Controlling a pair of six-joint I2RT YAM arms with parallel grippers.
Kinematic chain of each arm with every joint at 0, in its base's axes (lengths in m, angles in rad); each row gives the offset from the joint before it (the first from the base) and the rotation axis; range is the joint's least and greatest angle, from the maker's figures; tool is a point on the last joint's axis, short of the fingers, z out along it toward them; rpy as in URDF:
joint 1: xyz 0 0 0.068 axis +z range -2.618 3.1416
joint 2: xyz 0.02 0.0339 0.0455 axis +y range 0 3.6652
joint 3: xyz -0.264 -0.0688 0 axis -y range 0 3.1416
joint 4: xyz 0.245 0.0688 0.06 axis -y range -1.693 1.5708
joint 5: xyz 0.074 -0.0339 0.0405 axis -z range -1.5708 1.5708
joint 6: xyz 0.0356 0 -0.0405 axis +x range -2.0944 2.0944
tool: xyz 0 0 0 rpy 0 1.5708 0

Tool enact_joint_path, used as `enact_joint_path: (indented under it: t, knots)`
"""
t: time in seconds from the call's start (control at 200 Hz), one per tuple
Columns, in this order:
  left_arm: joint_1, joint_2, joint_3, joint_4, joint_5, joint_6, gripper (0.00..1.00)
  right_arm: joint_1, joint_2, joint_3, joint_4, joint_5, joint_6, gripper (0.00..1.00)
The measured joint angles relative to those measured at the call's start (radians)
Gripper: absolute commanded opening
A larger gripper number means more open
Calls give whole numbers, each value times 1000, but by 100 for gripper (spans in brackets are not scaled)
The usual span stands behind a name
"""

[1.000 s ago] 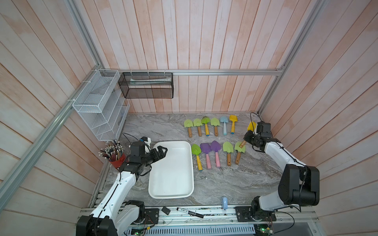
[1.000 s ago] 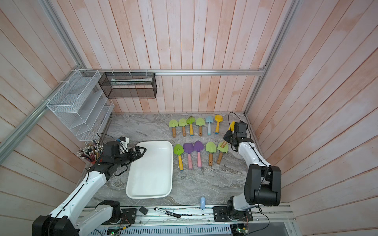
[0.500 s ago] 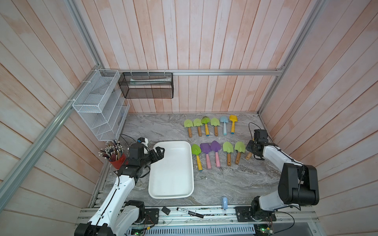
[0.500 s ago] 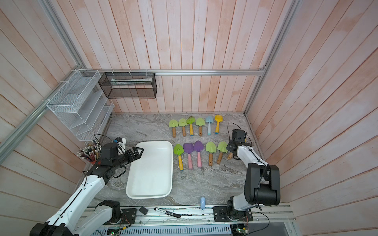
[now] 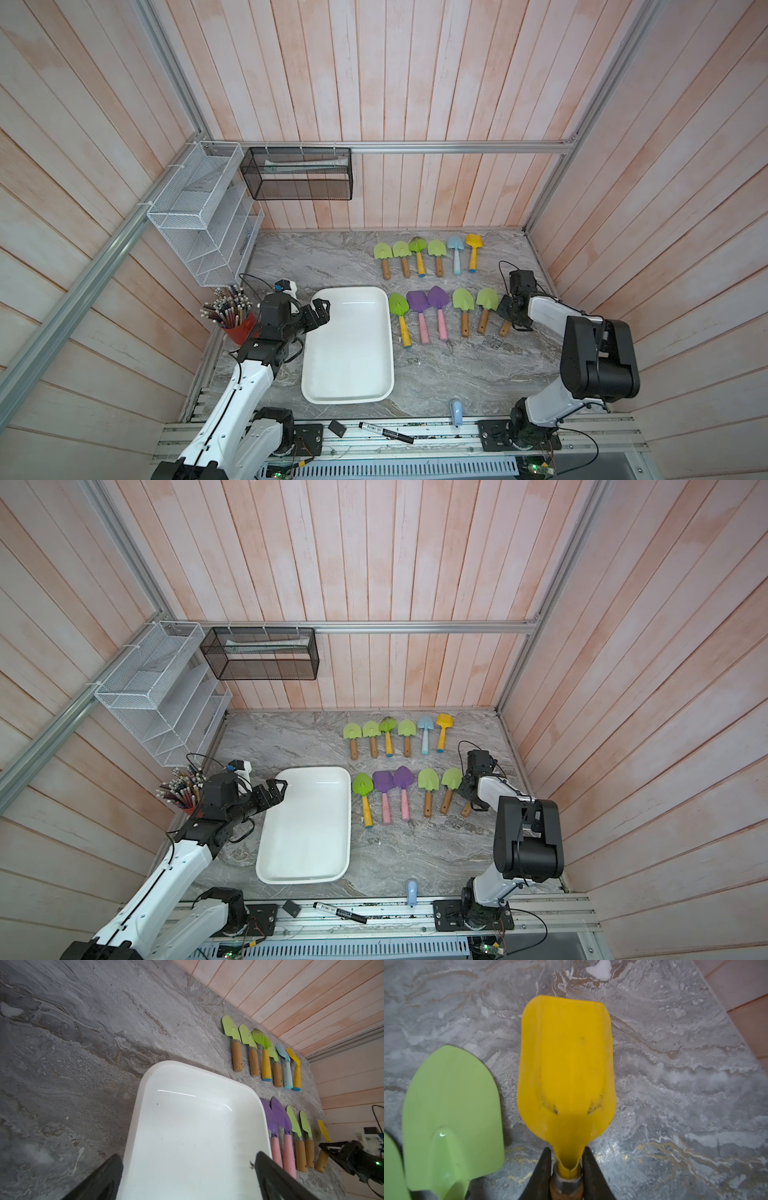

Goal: Take the shovel out of the storage box
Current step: Place the shovel at the center of the board.

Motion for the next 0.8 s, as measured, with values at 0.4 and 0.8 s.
enact_joint_path:
  t: [0.4,0.8]
  knots:
    - [5,-6,-27,45,-80,0,100,0,25,3,36,11,-1,32]
    - [8,-6,-43,75,-225,0,98,0,-54,-23,32,-5,6,50]
